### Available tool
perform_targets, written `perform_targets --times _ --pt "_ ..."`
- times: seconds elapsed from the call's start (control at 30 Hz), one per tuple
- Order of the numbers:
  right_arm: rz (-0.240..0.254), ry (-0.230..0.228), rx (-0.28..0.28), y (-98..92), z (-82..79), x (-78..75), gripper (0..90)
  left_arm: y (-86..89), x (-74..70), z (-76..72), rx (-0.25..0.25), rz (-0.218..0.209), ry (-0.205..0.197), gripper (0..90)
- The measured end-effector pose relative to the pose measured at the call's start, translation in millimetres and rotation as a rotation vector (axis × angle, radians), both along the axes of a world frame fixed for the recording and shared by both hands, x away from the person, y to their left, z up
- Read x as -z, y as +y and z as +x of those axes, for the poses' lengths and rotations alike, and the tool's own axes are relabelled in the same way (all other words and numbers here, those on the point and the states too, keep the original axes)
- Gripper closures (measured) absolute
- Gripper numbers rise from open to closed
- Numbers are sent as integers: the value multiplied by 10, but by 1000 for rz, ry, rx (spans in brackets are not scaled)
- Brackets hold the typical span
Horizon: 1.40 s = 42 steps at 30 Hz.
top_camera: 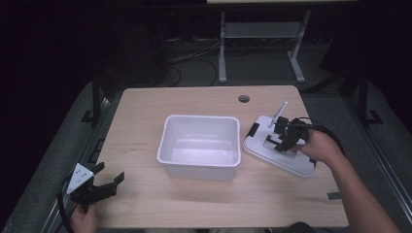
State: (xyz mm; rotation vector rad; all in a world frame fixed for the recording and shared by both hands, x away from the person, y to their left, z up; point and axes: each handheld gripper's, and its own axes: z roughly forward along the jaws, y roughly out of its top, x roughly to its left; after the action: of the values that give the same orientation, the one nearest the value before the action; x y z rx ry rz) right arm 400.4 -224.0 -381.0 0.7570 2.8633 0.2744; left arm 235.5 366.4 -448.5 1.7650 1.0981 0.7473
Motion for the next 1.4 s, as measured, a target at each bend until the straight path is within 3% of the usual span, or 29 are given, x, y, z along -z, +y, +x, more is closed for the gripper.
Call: perform_targets --times 0.63,1.07,1.4 --pt "-51 -9 28 -37 108 224 643 -5 4 3 0 0 3 151" --pt "-40 -32 40 -93 123 169 701 -7 4 3 1 0 3 150" --pt "-68 -73 46 -113 157 112 773 -12 5 6 3 1 5 151"
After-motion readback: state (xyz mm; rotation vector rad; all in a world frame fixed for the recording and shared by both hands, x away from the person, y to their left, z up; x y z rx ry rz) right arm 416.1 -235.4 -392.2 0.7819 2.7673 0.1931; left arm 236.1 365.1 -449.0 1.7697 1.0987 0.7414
